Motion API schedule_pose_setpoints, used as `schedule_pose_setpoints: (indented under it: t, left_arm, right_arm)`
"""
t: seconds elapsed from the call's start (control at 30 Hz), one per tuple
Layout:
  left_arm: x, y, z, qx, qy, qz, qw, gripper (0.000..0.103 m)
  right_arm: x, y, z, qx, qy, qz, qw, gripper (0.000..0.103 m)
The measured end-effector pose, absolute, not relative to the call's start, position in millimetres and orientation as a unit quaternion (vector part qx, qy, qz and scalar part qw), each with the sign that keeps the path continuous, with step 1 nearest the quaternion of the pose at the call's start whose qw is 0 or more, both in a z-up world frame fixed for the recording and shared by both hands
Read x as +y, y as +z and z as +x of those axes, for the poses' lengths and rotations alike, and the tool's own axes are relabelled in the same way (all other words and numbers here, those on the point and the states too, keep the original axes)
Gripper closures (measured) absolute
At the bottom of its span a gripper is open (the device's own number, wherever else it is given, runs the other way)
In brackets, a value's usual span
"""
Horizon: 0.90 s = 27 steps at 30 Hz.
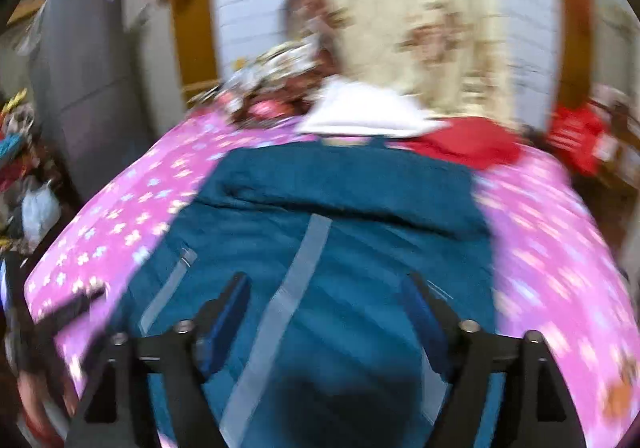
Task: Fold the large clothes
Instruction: 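Move both tools to the jacket hem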
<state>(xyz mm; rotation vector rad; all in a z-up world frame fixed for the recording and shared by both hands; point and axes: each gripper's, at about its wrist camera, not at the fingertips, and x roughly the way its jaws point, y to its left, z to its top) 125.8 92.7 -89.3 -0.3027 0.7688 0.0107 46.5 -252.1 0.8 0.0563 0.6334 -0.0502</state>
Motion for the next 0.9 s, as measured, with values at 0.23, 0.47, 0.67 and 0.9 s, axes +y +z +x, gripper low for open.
schedule_pose_setpoints:
  t: [0.23, 0.47, 0.67, 0.9]
  left_arm:
    - [-8, -26, 83, 0.347, -0.005, -0.048, 0.937, 0.051]
    - [-102, 40, 37, 0.284, -0.013, -0.013, 0.959, 0.036]
    - [-143, 43, 27, 0.286, -0.046, 0.022, 0.957, 0.036]
    - [-86, 46, 20, 0.255, -0.023, 0.027, 0.966, 0.035]
  right_arm:
    - [-377, -19, -73, 0.275, -0.056, 0.195, 0.94, 0.023]
    - [-421, -36, -112, 0.256, -0.04, 0.21, 0.943, 0.023]
    - [-442, -72, -117, 0.276, -0.042, 0.242, 0.929, 0.023]
    - [-420, -83, -86, 0.299, -0.017, 0.245, 0.922, 0.023]
